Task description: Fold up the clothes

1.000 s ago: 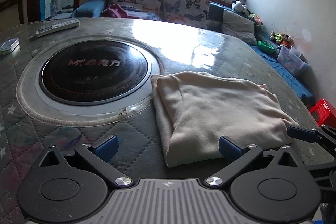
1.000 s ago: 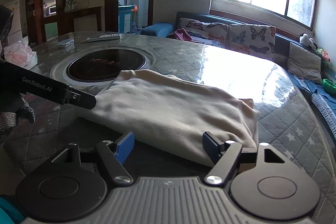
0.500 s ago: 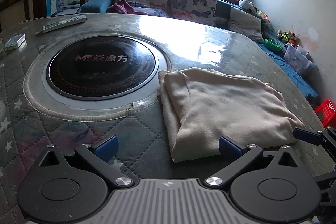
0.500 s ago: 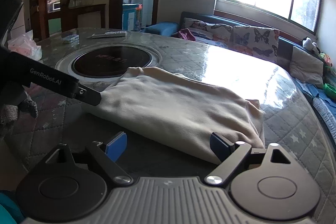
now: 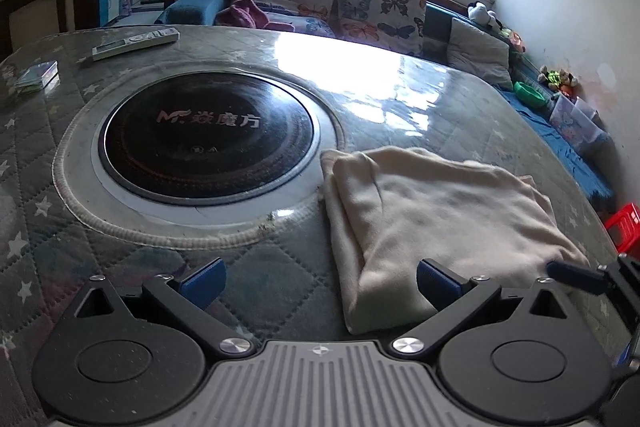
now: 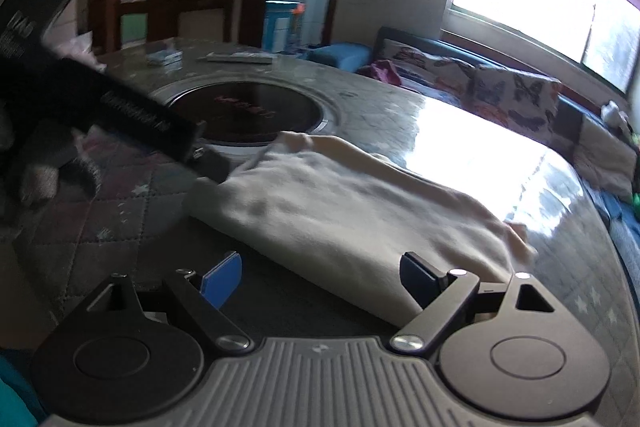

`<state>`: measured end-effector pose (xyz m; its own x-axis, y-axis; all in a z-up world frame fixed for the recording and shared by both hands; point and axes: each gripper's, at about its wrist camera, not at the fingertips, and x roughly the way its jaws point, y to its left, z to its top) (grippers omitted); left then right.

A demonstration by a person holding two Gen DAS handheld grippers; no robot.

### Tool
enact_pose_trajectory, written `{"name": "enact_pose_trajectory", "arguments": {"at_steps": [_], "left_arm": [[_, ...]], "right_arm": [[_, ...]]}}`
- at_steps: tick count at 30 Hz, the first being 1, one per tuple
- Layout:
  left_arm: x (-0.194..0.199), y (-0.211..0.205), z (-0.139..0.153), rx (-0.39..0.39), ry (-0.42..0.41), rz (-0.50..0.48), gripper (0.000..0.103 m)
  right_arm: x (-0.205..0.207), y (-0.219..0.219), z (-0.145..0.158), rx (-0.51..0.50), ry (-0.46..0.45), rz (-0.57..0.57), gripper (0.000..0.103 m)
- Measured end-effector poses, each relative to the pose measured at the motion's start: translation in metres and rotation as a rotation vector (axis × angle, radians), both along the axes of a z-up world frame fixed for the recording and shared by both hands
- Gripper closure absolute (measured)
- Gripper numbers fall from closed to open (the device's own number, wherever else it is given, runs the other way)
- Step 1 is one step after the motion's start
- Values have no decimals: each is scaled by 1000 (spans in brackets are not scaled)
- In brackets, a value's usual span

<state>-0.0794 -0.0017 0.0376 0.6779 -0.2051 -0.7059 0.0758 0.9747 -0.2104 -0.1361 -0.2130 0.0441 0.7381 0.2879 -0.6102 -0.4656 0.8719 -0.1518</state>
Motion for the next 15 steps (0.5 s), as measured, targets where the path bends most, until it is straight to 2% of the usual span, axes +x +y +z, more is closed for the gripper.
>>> {"name": "enact_pose_trajectory", "arguments": {"at_steps": [5,10,15], "left_arm": [[10,8,0,-27,17,18,0],[21,14,0,-59,36,28,0],[29,24,0,-125,51,48,0]], "right_arm": [[8,21,-3,-32,-1,76,17],[16,43,-7,-84,-7,155,24],[19,65,-12,-185,-57,242,40]]}}
